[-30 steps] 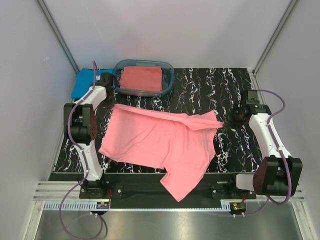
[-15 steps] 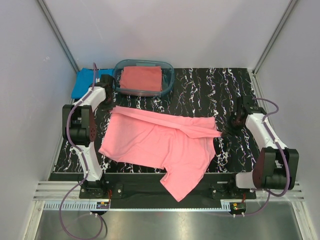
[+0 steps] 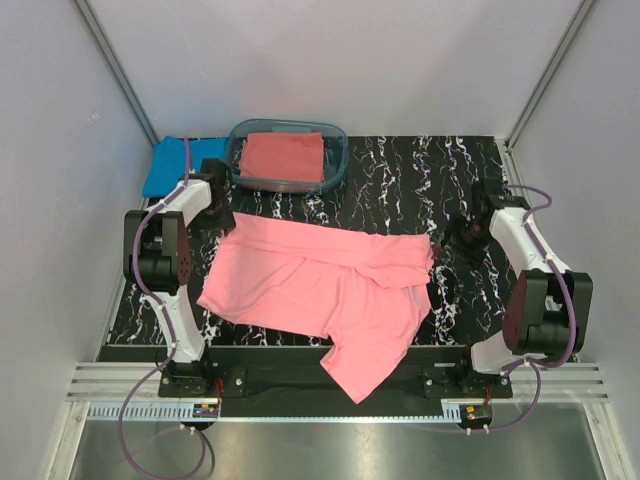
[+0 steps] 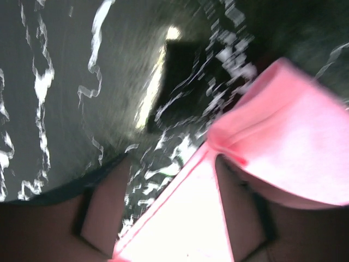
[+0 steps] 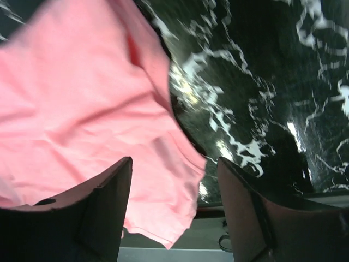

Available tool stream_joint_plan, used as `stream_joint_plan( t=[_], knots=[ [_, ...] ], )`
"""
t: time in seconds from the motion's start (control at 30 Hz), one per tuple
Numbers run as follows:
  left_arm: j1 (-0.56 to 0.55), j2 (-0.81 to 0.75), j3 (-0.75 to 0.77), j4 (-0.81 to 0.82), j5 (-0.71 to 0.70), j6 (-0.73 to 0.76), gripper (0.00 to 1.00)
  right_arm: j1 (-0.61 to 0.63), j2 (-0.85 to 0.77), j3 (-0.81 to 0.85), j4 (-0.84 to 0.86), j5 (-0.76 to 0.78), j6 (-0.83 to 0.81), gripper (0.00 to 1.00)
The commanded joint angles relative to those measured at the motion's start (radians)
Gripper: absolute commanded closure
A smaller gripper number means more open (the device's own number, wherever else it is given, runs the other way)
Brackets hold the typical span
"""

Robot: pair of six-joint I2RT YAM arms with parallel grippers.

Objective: Fold and stack the t-shirts
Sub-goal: Fold the tshirt

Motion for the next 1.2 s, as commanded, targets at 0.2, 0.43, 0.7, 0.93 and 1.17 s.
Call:
stream_joint_plan(
  t=[0.2,0.43,0.7,0.93,1.17],
  knots=[
    [0.010,-0.159,-0.002,0.107,0.093,-0.088,0.47,-0.006,0.237,0.282,0.104,-0.119,0.006,0.44],
    [0.010,-0.008,0.147,0.135,0.292,-0.080,0.73,-0.006,0.403,0.382,0.139,-0.146,-0.007,0.59],
    [0.010,0.108,0.239,0.101,0.341,-0.085,0.70,-0.004,0.466,0.378,0.153,-0.128,-0.017,0.55],
    [0.013,0.162,0.253,0.081,0.322,-0.085,0.70,-0.006,0.491,0.359,0.162,-0.122,-0.040,0.54],
    [0.018,0.213,0.253,0.032,0.277,-0.094,0.69,-0.006,0.518,0.361,0.177,-0.155,-0.039,0.55]
  ],
)
